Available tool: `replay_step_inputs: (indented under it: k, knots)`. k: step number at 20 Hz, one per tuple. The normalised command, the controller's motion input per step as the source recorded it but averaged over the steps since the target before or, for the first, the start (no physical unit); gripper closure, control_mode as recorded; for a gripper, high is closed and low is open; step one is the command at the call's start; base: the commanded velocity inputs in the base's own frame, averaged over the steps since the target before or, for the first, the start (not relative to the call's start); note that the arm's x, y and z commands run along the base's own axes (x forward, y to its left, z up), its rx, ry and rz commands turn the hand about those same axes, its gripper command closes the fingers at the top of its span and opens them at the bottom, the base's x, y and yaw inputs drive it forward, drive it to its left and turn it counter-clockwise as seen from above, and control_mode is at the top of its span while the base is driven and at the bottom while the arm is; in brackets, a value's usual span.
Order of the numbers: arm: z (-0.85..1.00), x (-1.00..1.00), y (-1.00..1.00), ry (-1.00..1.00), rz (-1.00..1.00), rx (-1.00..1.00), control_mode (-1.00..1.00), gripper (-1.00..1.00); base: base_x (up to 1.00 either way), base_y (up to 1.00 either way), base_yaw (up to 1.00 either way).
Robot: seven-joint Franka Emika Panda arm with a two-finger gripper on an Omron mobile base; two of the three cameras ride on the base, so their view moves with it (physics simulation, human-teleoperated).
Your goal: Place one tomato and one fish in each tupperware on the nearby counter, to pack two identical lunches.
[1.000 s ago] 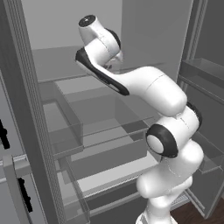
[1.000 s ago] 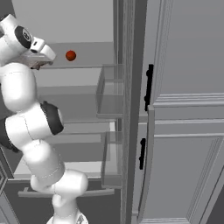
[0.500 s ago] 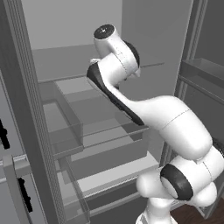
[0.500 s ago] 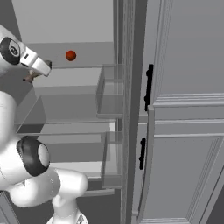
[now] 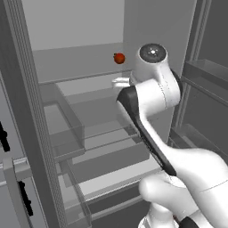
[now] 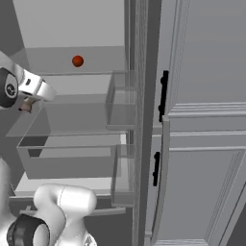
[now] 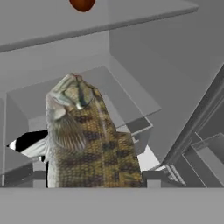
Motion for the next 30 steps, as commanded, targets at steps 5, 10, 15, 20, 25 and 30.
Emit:
replay_step_inputs:
  k: [5, 10, 15, 20, 25, 30]
  knots:
    - [-0.46, -1.00, -0.53, 0.00, 0.31, -0.13, -1.00, 1.00, 0.00, 0.00, 0.00]
    - [-0.17, -0.93, -0.03, 0.00, 0.27, -0.01, -1.00, 1.00, 0.00, 0.00, 0.00]
    - [-0.01, -0.60, 0.00, 0.00, 0.09, 0.00, 1.00, 1.00, -0.40, 0.00, 0.06]
    - [0.00, 0.00, 0.00, 0.00, 0.00, 0.00, 1.00, 1.00, -1.00, 0.04, 0.08]
    - [0.00, 0.00, 0.00, 0.00, 0.00, 0.00, 1.00, 1.00, -1.00, 0.16, 0.06]
    - [0.00, 0.00, 0.00, 0.00, 0.00, 0.00, 1.00, 1.00, -0.98, 0.37, 0.38]
